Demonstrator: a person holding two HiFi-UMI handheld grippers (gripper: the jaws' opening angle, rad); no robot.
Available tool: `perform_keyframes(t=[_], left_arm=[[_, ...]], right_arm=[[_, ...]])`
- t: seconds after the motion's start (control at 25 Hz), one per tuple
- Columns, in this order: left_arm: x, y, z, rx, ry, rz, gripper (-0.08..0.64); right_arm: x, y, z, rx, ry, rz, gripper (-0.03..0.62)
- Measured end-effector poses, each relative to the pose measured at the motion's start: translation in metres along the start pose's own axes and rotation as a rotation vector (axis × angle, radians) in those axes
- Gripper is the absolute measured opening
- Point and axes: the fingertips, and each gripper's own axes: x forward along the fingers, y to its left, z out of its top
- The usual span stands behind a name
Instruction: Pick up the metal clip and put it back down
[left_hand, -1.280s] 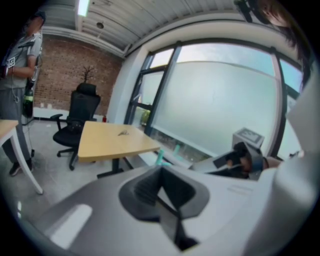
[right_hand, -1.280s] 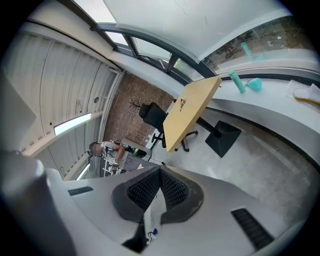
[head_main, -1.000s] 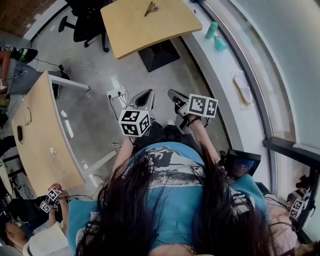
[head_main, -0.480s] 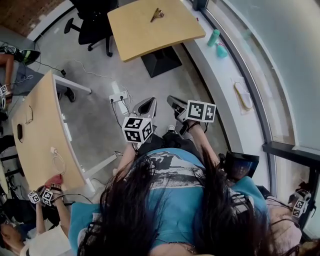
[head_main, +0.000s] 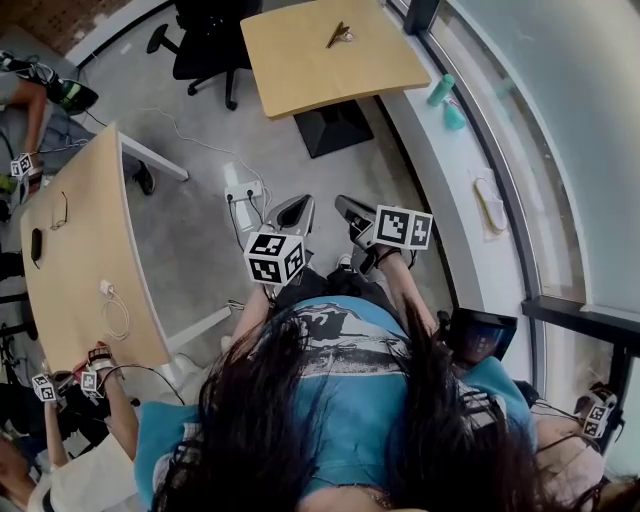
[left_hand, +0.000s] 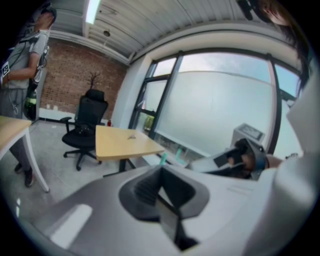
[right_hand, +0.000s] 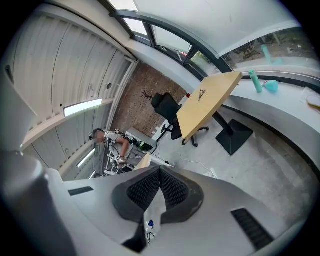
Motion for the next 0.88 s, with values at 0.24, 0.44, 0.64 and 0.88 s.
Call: perform_keyframes(t=[0.24, 0.44, 0.64, 0.88], left_arm=[[-0.012, 0.021, 0.007, -0.014, -0.021, 0.004, 0.003], [-0.016, 0.022, 0.006, -0.016, -0.024, 0.005, 0.003], [-0.020, 0.024, 0.008, -0.018, -0.026, 0.011, 0.003], [-0.021, 0.022, 0.006, -0.016, -0.023, 0.010, 0.003]], right_arm=[[0.017, 0.014, -0.006, -0.016, 0.012, -0.009, 0.015], [0.020, 0.016, -0.006, -0.019, 0.018, -0.011, 0.015], [0.024, 0.022, -0.011, -0.035, 0.038, -0.008, 0.014], [0.024, 0.022, -0.011, -0.033, 0.043, -0.007, 0.015]])
